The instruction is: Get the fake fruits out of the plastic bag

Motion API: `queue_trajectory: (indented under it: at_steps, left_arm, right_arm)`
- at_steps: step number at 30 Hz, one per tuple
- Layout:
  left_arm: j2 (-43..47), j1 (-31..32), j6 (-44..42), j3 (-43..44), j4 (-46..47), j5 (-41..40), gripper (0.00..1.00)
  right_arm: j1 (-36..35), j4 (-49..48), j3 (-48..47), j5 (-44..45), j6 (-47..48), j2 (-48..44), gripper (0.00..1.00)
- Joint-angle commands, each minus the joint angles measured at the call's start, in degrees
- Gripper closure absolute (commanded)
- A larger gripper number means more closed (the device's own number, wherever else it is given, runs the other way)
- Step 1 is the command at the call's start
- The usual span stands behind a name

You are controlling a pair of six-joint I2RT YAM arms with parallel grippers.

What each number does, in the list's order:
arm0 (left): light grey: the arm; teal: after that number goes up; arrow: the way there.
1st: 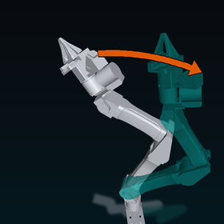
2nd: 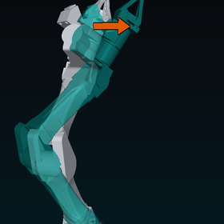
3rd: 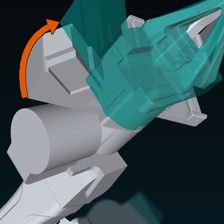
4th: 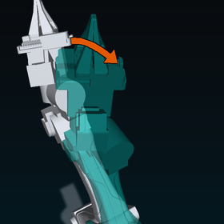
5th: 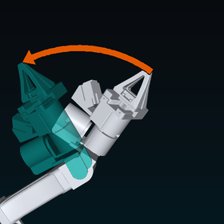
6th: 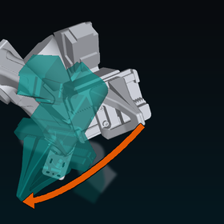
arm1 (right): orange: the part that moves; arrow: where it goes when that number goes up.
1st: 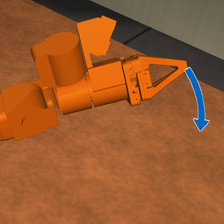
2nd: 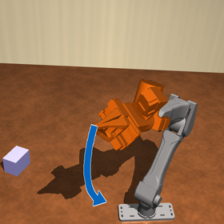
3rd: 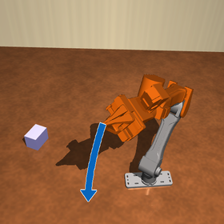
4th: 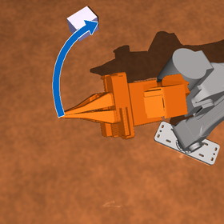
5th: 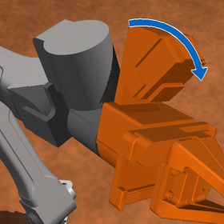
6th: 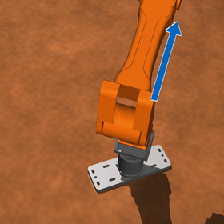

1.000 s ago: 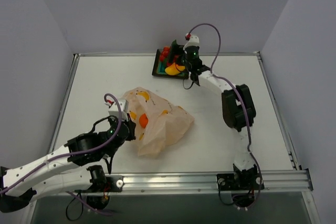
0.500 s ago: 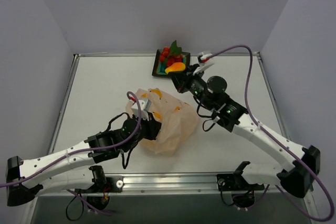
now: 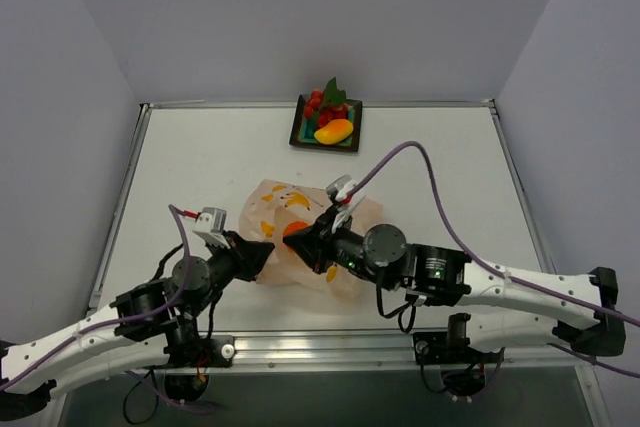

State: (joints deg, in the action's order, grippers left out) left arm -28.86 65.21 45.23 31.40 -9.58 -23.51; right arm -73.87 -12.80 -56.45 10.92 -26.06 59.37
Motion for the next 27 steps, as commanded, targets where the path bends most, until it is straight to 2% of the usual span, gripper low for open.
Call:
queue_trajectory:
  at_steps: [1,5,8,13,16,19,20,21,22,24,25,27]
  left_arm:
    - [5.73,0.18,2.75,0.42,-8.85,-5.67,0.97]
    - [9.96,0.18,3.19,-0.72,-12.74,-7.34,0.98]
    - [10.32,0.18,4.07,-1.6,-13.62,-7.34,0.98]
    - [10.32,0.18,4.78,-3.45,-13.18,-6.38,0.98]
    - [10.14,0.18,5.22,-4.24,-13.62,-6.02,0.98]
    - [9.09,0.18,6.0,-3.8,-16.6,-7.25,0.98]
    - [8.48,0.18,6.09,-3.8,-17.13,-7.86,0.98]
    - [8.21,0.18,6.27,-3.89,-17.31,-7.87,0.98]
    - [7.86,0.18,6.44,-4.06,-16.96,-7.87,0.98]
    - [7.42,0.18,6.8,-4.76,-15.64,-7.26,0.98]
    - [6.98,0.18,7.32,-5.03,-15.29,-6.99,0.98]
    - [6.45,0.27,7.68,-5.47,-14.41,-6.29,0.98]
  right_arm:
    - [-6.62,2.16,-0.07,12.69,-0.83,3.72,1.0]
    - [-7.17,2.42,-1.29,19.21,-1.01,9.95,1.0]
    - [-7.17,7.6,-4.36,25.98,-0.31,17.05,1.0]
    - [-6.03,7.61,-4.29,30.64,0.14,26.3,1.0]
    - [-3.05,7.26,-3.41,32.93,-1.88,28.16,0.97]
    - [-0.24,6.04,-3.06,32.59,-1.71,31.23,0.77]
    - [0.21,4.81,-2.62,32.59,-1.36,32.81,0.65]
    - [0.74,2.19,-2.27,32.41,-0.75,33.61,0.58]
    - [1.78,0.77,-1.74,31.89,-0.66,34.92,0.47]
    - [2.67,-2.31,-1.48,32.15,-0.31,36.07,0.35]
    - [3.98,-3.19,-1.21,31.54,-0.13,37.12,0.25]
    - [5.39,-5.74,-1.03,29.7,-0.13,38.09,0.16]
